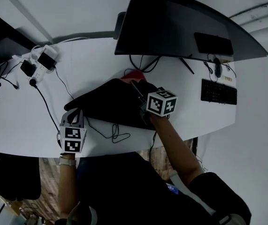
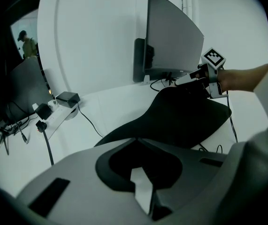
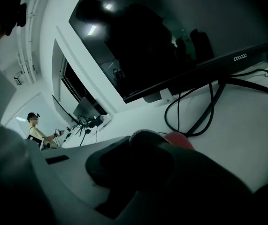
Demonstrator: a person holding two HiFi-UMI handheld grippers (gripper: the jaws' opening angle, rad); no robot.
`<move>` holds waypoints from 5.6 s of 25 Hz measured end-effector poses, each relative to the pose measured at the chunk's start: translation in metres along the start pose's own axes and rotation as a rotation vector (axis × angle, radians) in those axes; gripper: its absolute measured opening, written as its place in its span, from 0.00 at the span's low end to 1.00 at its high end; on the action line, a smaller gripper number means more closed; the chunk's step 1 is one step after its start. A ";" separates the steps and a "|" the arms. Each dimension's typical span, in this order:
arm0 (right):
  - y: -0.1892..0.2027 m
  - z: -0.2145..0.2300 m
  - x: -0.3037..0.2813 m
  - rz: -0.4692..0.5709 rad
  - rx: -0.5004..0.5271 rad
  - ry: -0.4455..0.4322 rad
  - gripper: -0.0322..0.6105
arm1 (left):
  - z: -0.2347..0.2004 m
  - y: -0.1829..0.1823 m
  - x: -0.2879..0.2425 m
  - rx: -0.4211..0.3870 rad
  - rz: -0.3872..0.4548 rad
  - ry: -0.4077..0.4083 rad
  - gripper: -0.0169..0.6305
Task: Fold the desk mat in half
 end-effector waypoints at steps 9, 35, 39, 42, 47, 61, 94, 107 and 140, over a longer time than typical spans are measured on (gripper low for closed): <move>-0.005 0.014 -0.014 -0.021 0.003 0.002 0.10 | -0.003 -0.006 -0.013 0.011 0.000 -0.007 0.04; -0.008 0.051 -0.054 -0.027 -0.072 0.024 0.12 | -0.008 -0.008 -0.040 0.022 -0.034 -0.037 0.04; -0.008 0.051 -0.058 -0.023 -0.061 0.039 0.12 | -0.009 -0.007 -0.041 0.028 -0.032 -0.040 0.04; -0.010 0.051 -0.060 -0.028 -0.059 0.046 0.14 | -0.009 -0.008 -0.042 0.030 -0.031 -0.039 0.04; -0.010 0.050 -0.062 -0.035 -0.057 0.052 0.16 | -0.010 -0.008 -0.043 0.030 -0.031 -0.036 0.04; -0.011 0.046 -0.060 -0.045 -0.018 0.052 0.19 | -0.011 -0.010 -0.044 0.028 -0.027 -0.026 0.04; -0.002 -0.049 0.070 0.106 -0.008 0.151 0.18 | -0.019 -0.046 0.001 -0.012 0.136 0.122 0.04; 0.005 -0.120 0.126 0.201 0.077 0.191 0.16 | 0.006 -0.080 0.038 -0.055 0.295 0.340 0.04; 0.008 -0.243 0.231 0.386 0.406 0.307 0.15 | 0.035 -0.144 0.150 -0.178 0.599 0.505 0.04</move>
Point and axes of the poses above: the fingertips, and each gripper's own axes: x backward along the fingers, z to its right, y out of its underside, the point moved 9 cm from there along x, backward along the fingers, and after that the axes turned 7 degrees about z, right-handed, at the moved point
